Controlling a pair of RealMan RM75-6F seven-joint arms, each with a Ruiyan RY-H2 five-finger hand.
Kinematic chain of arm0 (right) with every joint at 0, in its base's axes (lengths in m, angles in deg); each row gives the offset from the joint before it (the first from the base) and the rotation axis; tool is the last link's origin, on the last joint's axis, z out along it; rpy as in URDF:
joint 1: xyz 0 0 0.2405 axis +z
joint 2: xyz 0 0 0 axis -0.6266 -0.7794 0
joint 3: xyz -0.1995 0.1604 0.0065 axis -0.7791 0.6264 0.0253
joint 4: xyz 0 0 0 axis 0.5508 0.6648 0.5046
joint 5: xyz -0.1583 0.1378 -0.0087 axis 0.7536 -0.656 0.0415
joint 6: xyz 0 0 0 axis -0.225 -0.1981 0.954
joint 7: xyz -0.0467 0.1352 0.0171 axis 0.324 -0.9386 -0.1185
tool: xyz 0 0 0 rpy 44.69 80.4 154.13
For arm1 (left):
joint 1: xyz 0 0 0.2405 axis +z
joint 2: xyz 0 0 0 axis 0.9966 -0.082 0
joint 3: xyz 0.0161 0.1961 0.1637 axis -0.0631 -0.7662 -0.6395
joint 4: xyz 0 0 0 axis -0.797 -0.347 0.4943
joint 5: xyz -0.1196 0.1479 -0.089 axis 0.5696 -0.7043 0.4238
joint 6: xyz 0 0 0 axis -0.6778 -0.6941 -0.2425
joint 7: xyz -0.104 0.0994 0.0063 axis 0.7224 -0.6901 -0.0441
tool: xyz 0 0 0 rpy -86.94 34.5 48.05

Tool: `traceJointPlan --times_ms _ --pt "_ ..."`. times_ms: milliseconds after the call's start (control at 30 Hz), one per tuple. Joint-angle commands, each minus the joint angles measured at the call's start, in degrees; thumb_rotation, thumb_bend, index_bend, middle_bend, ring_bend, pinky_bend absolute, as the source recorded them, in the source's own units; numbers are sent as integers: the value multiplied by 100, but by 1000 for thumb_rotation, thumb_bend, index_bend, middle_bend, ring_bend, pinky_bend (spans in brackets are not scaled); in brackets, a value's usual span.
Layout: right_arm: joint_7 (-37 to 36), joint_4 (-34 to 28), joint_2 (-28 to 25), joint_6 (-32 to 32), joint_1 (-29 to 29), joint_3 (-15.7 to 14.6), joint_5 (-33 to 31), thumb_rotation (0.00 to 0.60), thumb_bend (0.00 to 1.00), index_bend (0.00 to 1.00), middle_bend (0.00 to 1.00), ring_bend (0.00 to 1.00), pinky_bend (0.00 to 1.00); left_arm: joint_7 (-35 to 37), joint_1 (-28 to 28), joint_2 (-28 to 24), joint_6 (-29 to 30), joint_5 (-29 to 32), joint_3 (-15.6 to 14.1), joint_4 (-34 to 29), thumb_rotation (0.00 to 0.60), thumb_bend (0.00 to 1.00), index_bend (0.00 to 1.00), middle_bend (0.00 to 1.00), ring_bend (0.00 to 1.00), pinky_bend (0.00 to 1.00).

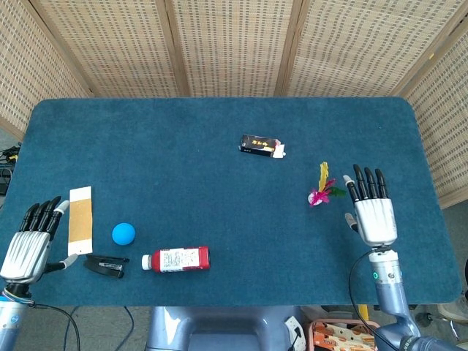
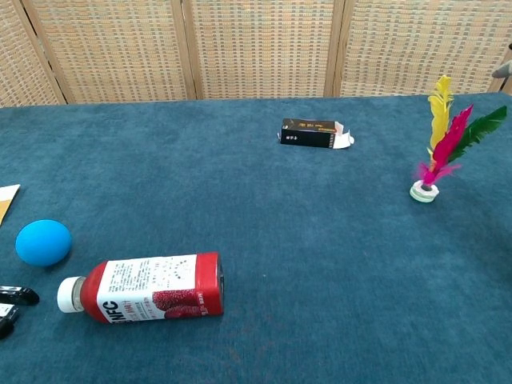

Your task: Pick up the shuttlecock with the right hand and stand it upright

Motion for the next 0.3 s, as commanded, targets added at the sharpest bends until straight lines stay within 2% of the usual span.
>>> traceJointPlan --times_ms 33,100,200,300 --pt "-94 -363 -203 104 -163 -141 132 600 132 126 0 0 0 -3 13 -15 19 -28 -15 -24 600 84 0 0 0 0" --pt "-211 -617 -334 55 -263 -262 135 600 122 123 0 0 0 -14 20 -25 19 -24 -20 -34 600 84 0 0 0 0" --pt "-629 -1333 -674 -138 -495 -528 37 600 118 118 0 0 0 -126 37 -45 -32 86 -28 -66 600 84 0 0 0 0" --pt "-693 -1549 -907 -125 -657 -753 155 600 114 98 0 0 0 -212 31 -66 -119 193 -33 -131 600 83 0 0 0 0"
